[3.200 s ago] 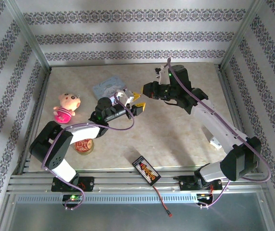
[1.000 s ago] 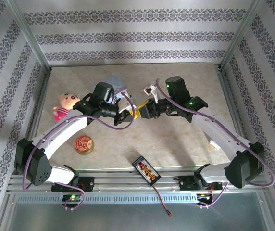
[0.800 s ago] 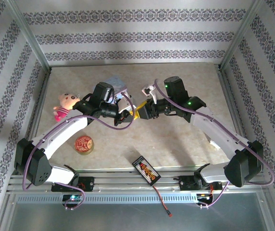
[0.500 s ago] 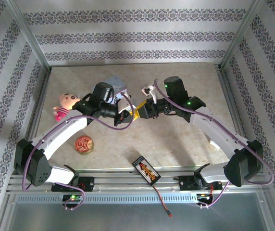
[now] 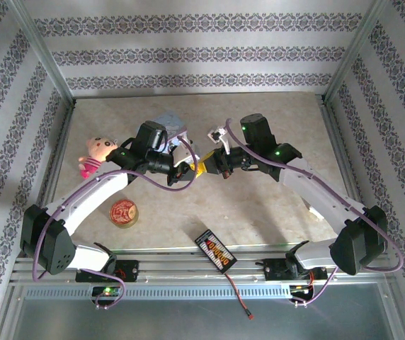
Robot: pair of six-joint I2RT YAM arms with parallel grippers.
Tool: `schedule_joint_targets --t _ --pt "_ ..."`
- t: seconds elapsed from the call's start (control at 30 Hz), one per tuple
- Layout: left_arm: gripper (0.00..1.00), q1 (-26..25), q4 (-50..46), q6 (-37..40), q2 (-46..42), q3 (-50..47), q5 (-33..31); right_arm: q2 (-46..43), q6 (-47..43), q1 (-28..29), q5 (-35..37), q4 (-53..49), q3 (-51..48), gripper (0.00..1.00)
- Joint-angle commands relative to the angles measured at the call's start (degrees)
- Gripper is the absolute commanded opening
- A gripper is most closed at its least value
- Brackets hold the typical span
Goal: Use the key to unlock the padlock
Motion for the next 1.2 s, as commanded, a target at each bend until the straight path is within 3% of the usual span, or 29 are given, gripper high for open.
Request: schedule_joint_targets --t 0.0,0.1,0.27,0.4,0.53,0.67,0.83,1.17 --pt "0.02 0.5 0.7 -1.0 -3.1 -0.7 1.2 -1.2 0.2 -0.3 2.5 0.9 -2.1 0.00" --pt "0.33 1.3 4.5 -5.7 -5.2 -2.8 1.2 -2.8 3.6 -1.3 7.1 5.8 -4.7 0.00" --pt "0.57 4.1 22.2 -22.2 -10.1 -11.0 -1.1 -5.6 20.6 -6.1 9.5 24.3 -13.0 0.00" --pt "0.60 4.6 37.4 -39.1 -11.7 -16.4 -9.7 -6.1 35.7 -9.1 8.4 42.7 -20.2 0.00" --pt "0.59 4.5 47.1 -55.2 -8.8 -18.3 -15.5 -5.1 41.8 -9.3 9.1 49.3 -21.5 0.00" --pt "0.52 4.5 57.6 -67.2 -4.8 -19.4 -15.4 -3.2 46.8 -8.9 9.4 53.6 -20.8 0.00" --pt "0.52 4.5 65.2 -72.5 -2.1 -18.8 -11.7 -1.1 52.4 -8.1 9.3 61.4 -20.5 0.00" --pt "0.46 4.5 65.3 -71.5 -1.1 -16.8 -8.5 1.9 59.0 -7.6 8.2 70.2 -20.6 0.00"
